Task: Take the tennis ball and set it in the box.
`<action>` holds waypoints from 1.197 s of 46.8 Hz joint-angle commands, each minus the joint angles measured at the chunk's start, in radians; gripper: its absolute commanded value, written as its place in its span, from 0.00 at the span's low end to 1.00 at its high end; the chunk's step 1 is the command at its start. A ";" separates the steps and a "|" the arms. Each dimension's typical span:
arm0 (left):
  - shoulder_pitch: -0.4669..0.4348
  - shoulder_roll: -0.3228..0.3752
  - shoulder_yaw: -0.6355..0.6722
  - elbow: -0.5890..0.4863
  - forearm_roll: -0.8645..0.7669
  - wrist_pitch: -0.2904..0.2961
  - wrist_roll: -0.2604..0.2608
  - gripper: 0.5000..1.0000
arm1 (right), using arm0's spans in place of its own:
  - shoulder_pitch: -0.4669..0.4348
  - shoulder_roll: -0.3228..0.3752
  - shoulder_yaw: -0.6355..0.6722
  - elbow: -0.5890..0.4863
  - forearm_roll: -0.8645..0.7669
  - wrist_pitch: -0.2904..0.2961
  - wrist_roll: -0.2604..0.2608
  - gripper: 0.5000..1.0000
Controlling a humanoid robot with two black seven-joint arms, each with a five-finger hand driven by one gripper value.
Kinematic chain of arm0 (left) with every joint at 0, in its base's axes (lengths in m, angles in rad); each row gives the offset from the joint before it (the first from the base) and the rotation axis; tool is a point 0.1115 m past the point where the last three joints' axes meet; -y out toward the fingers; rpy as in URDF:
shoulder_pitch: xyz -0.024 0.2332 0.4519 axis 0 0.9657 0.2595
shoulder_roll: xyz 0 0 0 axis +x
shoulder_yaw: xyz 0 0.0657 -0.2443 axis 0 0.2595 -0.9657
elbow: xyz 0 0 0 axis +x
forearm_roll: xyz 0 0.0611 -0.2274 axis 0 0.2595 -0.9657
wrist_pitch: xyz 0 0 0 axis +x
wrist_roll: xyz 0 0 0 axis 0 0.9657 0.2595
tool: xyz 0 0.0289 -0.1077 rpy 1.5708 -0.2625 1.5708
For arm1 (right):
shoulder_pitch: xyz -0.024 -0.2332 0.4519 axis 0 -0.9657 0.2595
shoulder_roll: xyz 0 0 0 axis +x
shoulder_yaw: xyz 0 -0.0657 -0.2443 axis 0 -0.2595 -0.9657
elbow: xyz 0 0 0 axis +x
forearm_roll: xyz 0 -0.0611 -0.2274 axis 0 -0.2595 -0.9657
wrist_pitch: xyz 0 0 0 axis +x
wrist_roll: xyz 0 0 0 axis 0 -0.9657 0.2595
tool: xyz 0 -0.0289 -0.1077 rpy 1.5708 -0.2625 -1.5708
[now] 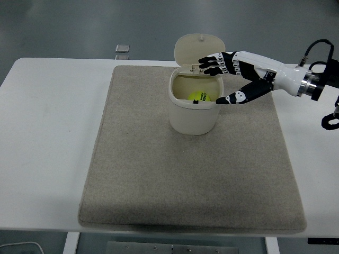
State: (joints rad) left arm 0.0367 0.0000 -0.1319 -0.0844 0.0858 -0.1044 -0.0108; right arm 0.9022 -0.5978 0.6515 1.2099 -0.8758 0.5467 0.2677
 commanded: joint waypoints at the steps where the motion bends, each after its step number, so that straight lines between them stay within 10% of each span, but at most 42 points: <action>1: 0.000 0.000 0.000 0.000 0.000 0.000 0.000 0.98 | -0.002 -0.031 -0.004 -0.012 0.083 0.047 -0.001 0.79; 20: 0.000 0.000 0.000 0.000 0.000 0.000 0.000 0.98 | -0.055 -0.031 -0.016 -0.200 0.368 0.062 -0.008 0.79; 56: 0.000 0.000 0.000 0.000 0.000 0.000 0.000 0.98 | -0.080 0.116 -0.001 -0.435 0.857 -0.056 -0.297 0.79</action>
State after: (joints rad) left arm 0.0368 0.0000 -0.1319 -0.0844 0.0859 -0.1043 -0.0107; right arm 0.8222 -0.4846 0.6492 0.7792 -0.0374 0.5035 -0.0279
